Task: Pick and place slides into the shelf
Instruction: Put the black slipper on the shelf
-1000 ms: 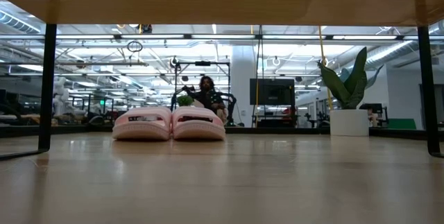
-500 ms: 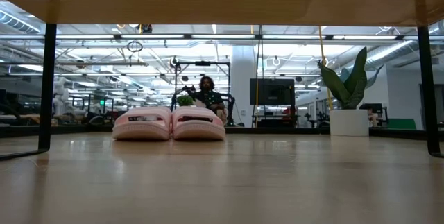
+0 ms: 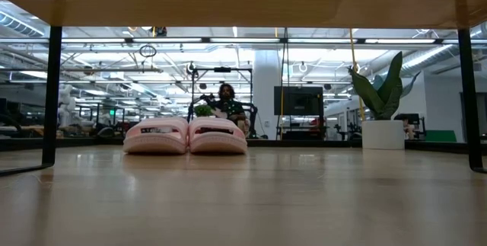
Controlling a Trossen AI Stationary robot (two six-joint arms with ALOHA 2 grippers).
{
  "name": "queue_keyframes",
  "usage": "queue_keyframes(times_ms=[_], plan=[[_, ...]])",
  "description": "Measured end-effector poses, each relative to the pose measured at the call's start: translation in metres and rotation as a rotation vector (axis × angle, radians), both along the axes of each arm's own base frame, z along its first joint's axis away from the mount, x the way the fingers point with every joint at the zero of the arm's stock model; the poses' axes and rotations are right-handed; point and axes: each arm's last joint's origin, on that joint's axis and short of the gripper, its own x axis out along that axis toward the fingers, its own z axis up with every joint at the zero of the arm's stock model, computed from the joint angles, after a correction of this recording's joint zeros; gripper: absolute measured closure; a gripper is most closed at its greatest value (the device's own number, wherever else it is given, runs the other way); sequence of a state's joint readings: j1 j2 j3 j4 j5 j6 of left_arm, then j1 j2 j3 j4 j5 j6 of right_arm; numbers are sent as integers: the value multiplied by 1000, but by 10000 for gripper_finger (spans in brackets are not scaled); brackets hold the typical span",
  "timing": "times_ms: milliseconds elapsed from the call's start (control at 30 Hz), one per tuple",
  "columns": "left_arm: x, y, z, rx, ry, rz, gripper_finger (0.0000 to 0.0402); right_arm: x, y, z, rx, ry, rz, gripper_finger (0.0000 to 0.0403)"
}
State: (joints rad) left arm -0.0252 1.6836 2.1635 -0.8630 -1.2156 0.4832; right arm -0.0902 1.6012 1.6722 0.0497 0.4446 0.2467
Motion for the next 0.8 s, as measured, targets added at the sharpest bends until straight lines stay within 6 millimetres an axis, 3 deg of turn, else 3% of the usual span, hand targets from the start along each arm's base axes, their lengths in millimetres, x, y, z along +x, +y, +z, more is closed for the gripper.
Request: queue_keyframes(times_ms=[300,800], plan=[[-1,2,1,-18,-39,0,400,0,0,-1,32,-13,1,394],[-12,1,5,-54,-92,-17,401,0,3,0,55,-31,3,281]])
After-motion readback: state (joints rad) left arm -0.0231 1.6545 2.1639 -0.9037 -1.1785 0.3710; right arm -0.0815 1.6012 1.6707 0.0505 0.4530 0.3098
